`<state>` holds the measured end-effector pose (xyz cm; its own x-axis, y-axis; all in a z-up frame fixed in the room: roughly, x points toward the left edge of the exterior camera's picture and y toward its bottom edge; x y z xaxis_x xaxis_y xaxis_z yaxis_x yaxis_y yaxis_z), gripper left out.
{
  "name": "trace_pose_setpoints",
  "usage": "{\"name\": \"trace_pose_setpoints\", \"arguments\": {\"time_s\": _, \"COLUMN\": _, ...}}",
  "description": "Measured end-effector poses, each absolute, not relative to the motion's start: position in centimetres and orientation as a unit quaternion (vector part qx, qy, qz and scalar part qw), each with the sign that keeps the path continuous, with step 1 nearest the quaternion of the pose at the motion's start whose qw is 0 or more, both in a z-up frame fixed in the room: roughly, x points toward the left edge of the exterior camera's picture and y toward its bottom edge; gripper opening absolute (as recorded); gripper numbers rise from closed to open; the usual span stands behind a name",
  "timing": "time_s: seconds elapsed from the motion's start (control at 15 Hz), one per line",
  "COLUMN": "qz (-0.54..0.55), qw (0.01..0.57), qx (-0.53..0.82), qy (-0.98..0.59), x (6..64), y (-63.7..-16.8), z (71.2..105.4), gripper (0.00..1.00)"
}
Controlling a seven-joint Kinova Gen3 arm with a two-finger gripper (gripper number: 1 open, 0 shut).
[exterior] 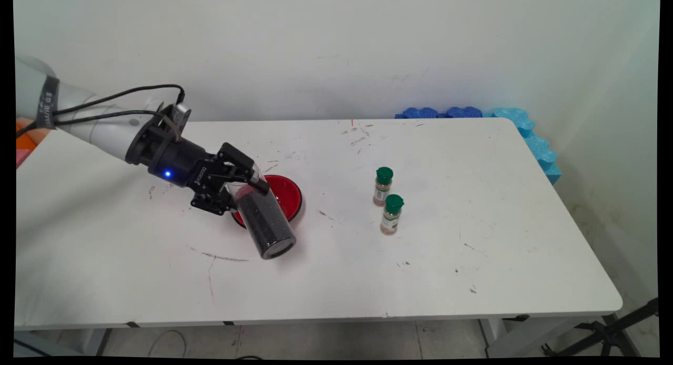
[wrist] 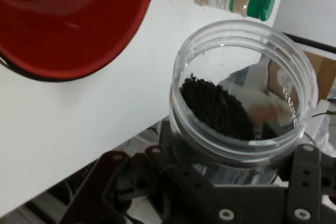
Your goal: Pour the black seasoning powder in the red bowl
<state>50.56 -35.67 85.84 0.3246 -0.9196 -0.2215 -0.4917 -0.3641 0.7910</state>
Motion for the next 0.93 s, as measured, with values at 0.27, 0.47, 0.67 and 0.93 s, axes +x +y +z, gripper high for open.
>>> {"name": "trace_pose_setpoints", "arguments": {"time_s": 0.27, "qz": -0.365, "qw": 0.308, "qx": 0.764, "qy": -0.434, "x": 50.38, "y": -35.86, "z": 85.63, "gripper": 0.00}}
{"name": "trace_pose_setpoints", "arguments": {"time_s": 0.47, "qz": -0.380, "qw": 0.306, "qx": 0.772, "qy": -0.407, "x": 50.32, "y": -36.09, "z": 85.53, "gripper": 0.00}}
{"name": "trace_pose_setpoints", "arguments": {"time_s": 0.67, "qz": -0.394, "qw": 0.305, "qx": 0.781, "qy": -0.377, "x": 50.24, "y": -36.24, "z": 85.41, "gripper": 0.00}}
{"name": "trace_pose_setpoints", "arguments": {"time_s": 0.93, "qz": -0.410, "qw": 0.303, "qx": 0.789, "qy": -0.344, "x": 50.11, "y": -36.35, "z": 85.30, "gripper": 0.00}}
